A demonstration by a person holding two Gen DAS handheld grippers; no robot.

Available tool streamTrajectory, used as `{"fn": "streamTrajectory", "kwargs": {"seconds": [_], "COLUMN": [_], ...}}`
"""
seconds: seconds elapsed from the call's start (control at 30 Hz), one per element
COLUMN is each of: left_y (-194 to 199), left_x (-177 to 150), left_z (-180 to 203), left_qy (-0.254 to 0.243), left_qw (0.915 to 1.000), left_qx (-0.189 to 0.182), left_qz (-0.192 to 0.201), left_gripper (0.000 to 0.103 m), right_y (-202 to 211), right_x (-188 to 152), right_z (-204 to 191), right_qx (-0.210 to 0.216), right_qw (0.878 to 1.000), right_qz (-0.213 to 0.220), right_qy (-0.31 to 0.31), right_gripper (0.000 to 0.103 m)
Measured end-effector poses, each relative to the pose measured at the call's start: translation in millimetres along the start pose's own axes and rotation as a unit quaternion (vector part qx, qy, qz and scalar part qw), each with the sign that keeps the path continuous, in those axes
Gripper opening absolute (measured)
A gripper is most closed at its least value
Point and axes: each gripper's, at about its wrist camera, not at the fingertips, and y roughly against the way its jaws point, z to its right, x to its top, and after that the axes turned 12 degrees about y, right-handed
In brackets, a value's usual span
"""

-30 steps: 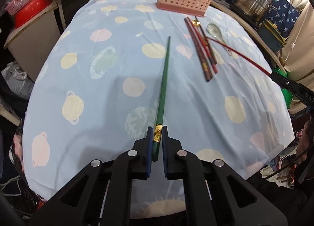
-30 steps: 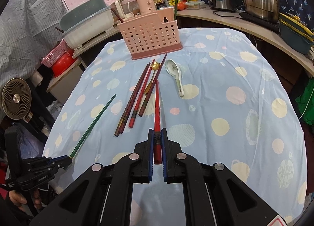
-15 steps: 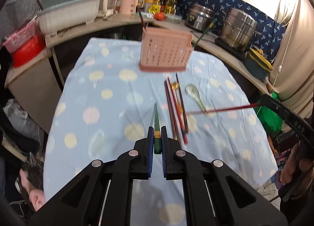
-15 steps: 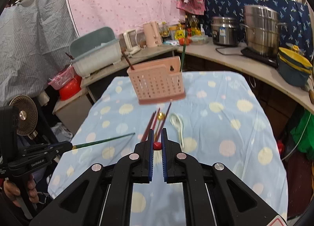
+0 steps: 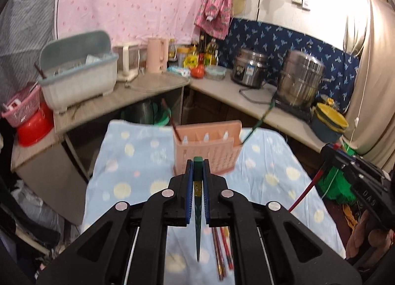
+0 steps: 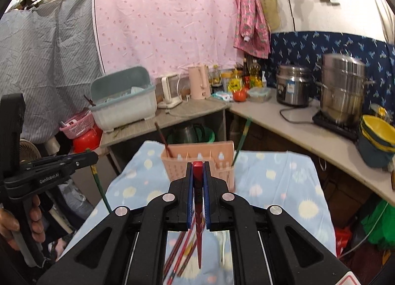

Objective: Organize utensils
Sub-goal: 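Carry both held chopsticks up over the pink holder, then lower the chopsticks into the pink holder and open both tools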

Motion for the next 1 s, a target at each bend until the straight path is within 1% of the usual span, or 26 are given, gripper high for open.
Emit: {"fn": "streamTrajectory", "kwargs": {"seconds": [0.2,0.33,0.4,0.5,0.57,0.67,0.83,1.0], "left_y": [-3.9,-12.7,-18.9,-37.3,-53.1,-79.5,-118.6,-148.9], "left_x": [71.6,115.9,131.1,147.1,152.2,151.8,136.5,116.6], "left_z": [23.7,36.4,39.9,39.6,37.6,30.2,14.2,9.1], "left_qy": [-0.013,-0.015,-0.016,-0.008,-0.005,-0.002,0.006,0.007], "left_qw": [0.9983,0.9953,0.9939,0.9932,0.9931,0.9947,0.9974,0.999], "left_qx": [-0.012,-0.009,-0.006,-0.007,-0.003,0.009,0.018,0.019], "left_qz": [0.056,0.095,0.109,0.116,0.117,0.102,0.07,0.04], "left_gripper": [0.007,0.007,0.007,0.007,0.007,0.007,0.007,0.007], "right_y": [-20.9,-41.5,-54.6,-80.2,-98.6,-126.4,-167.0,-195.8], "right_x": [67.0,112.7,127.4,140.6,143.0,137.8,113.5,87.6], "right_z": [10.8,20.4,26.0,34.5,40.1,47.0,55.1,49.5], "right_qx": [-0.013,-0.029,-0.037,-0.053,-0.057,-0.062,-0.058,-0.052], "right_qw": [0.999,0.996,0.995,0.994,0.995,0.995,0.997,0.999], "right_qz": [0.048,0.077,0.085,0.091,0.087,0.073,0.039,0.008], "right_qy": [0.018,0.023,0.02,0.014,0.007,0.0,-0.012,-0.011], "right_gripper": [0.007,0.007,0.007,0.007,0.007,0.007,0.007,0.007]}}
